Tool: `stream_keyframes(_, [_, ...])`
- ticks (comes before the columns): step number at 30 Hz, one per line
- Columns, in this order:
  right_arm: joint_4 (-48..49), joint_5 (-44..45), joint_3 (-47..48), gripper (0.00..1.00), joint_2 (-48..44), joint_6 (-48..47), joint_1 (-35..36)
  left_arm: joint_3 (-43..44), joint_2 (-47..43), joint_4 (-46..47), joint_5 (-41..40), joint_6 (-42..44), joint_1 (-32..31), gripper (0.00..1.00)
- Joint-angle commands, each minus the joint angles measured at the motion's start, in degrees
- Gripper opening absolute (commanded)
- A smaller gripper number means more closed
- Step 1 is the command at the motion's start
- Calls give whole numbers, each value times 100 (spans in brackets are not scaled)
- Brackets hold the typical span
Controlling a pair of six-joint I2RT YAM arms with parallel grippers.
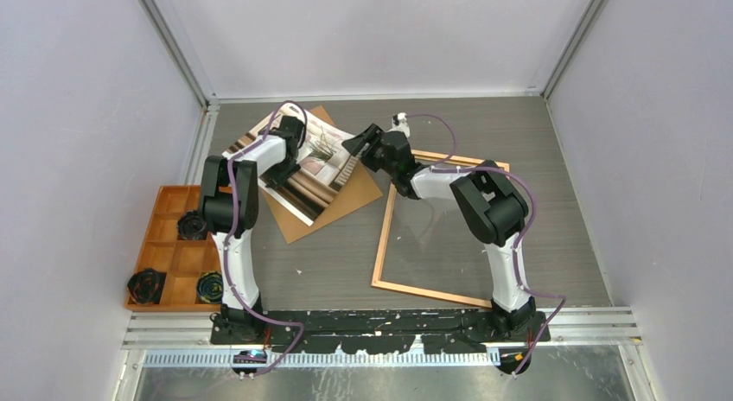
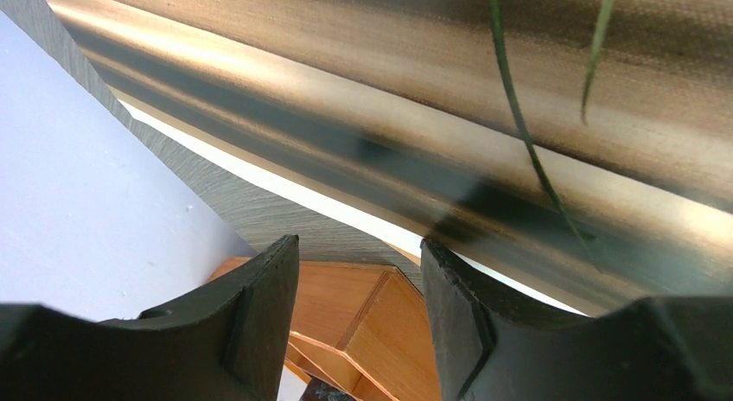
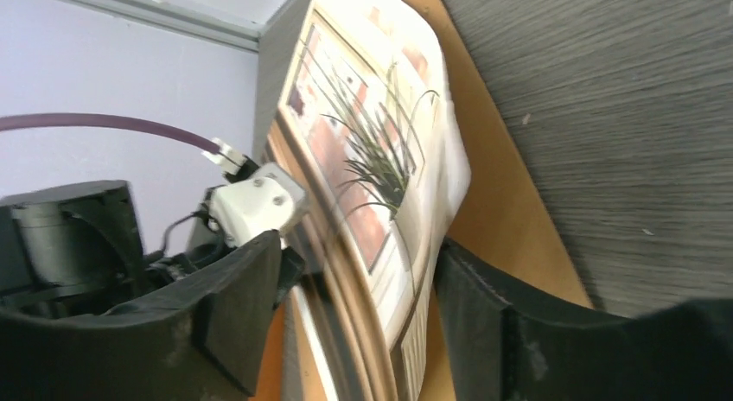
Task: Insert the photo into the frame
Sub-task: Pick up the photo at the center of the board.
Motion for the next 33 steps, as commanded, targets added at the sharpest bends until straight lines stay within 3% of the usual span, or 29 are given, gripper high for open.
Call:
stream_keyframes(1, [-337, 41, 312, 95, 122, -361, -5, -204, 41, 11, 486, -92, 48, 57])
stream_keyframes(2, [-434, 26, 377, 98, 148, -398, -6, -196, 42, 7, 486, -93, 48, 57])
stream_keyframes(5, [-310, -243, 486, 78, 292, -328, -73, -184, 43, -5, 511, -88, 48, 57])
stream_keyframes(9, [-205, -570, 660, 23, 490, -233, -163, -184, 44, -10, 512, -84, 52, 57])
stream_keyframes(10, [-336, -632, 760, 21, 517, -226, -169, -187, 39, -1, 512, -72, 60, 57])
stream_keyframes(12, [-530, -678, 866, 29, 520, -314, -173, -193, 35, -6, 512, -67, 78, 57])
stream_keyframes(13, [-572, -690, 882, 25, 508, -354, -168, -185, 34, -2, 516, -63, 86, 57])
stream_keyframes(16, [-567, -563, 796, 2, 380, -528, -151, -166, 30, -23, 520, -71, 101, 57])
stream_keyframes(23, [-684, -723, 805, 1, -1, -925, -136, 370, -254, -488, 544, -442, 260, 61])
stream_keyframes(25, [-792, -753, 807, 1, -155, -1052, -143, 846, -449, -900, 696, -703, 367, 73])
stream_keyframes(26, [-868, -747, 797, 1, -297, -1146, -133, 1182, -544, -1202, 885, -842, 449, 96])
stream_keyframes(27, [-951, -731, 783, 1, -435, -1241, -132, 1686, -632, -1500, 1156, -999, 558, 99])
stream_keyframes(31, [-1584, -643, 585, 1, -1348, -1994, -148, 3188, -701, -2599, 2473, -1678, 1198, 100])
stream_keyframes(33, [-2342, -487, 546, 1, -1991, -2363, -228, 3478, -727, -2856, 2630, -1801, 1293, 100])
